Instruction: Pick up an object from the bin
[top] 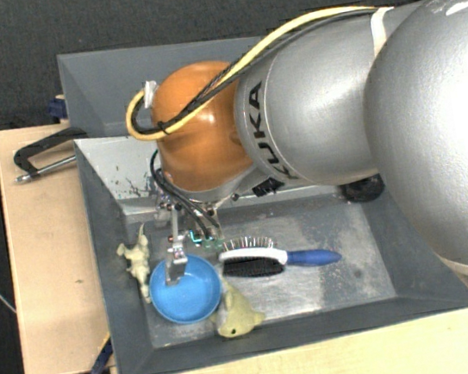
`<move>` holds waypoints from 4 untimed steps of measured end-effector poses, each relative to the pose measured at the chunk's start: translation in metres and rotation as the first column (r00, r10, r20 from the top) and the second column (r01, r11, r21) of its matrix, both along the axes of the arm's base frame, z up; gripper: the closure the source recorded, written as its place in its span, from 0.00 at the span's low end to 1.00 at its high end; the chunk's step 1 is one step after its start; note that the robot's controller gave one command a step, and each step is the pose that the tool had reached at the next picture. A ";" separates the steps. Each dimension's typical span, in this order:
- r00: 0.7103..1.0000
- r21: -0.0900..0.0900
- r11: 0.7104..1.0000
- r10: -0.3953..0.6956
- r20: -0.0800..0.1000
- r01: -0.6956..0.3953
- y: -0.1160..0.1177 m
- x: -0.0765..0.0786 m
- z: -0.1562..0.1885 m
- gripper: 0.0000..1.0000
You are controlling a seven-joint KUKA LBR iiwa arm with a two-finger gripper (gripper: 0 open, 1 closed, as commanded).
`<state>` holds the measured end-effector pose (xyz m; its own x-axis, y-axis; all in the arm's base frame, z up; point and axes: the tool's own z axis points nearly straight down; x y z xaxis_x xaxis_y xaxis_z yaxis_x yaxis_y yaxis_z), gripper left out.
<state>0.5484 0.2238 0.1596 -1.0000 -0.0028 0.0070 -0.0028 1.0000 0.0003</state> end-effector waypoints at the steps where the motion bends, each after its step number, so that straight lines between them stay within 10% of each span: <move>1: 0.921 0.000 0.922 0.388 0.018 -0.388 -0.009 -0.040 -0.084 0.00; 2: 0.836 -0.001 0.836 0.549 0.010 -0.549 -0.034 -0.051 -0.058 0.00; 3: 0.575 -0.001 0.575 0.818 0.014 -0.818 0.005 -0.055 -0.059 0.00; 4: 0.520 -0.001 0.521 0.854 0.020 -0.854 -0.021 -0.031 -0.084 0.00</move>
Offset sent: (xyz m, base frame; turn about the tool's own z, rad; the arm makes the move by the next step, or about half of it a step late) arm -0.0442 -0.0110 -0.0896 -0.3997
